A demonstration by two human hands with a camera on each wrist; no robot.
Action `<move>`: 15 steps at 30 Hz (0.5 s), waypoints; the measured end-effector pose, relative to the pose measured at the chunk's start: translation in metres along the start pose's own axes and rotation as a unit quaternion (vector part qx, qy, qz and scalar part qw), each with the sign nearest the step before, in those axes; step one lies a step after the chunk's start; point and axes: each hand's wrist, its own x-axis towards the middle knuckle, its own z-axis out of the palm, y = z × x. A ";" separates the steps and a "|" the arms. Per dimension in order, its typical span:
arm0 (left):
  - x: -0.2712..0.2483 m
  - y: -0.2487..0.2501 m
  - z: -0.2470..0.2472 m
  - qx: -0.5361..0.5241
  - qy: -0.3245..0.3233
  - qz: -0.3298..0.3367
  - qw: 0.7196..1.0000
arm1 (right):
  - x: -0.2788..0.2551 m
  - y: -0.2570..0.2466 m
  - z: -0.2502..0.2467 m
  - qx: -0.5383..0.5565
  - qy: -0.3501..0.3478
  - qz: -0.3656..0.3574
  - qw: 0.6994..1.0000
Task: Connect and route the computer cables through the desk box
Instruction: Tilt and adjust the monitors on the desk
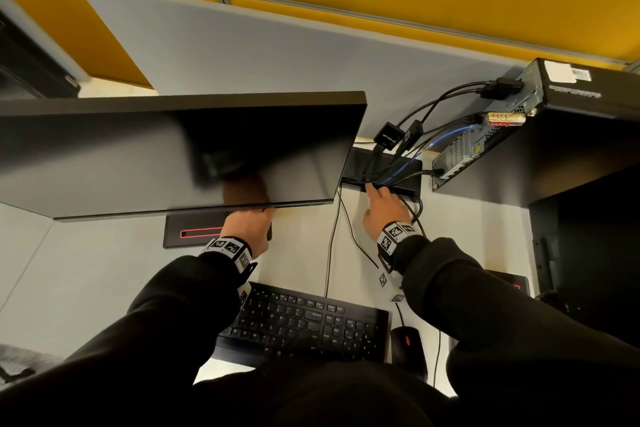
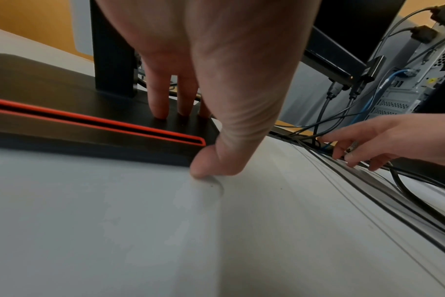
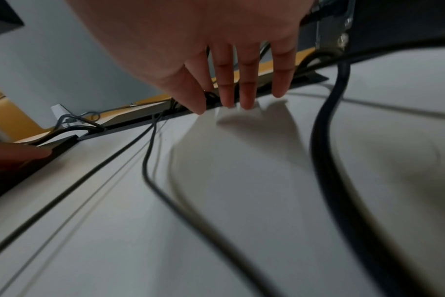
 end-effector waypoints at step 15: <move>-0.007 -0.025 0.016 -0.115 0.015 0.011 0.993 | -0.015 -0.034 -0.015 -0.003 -0.086 0.002 0.996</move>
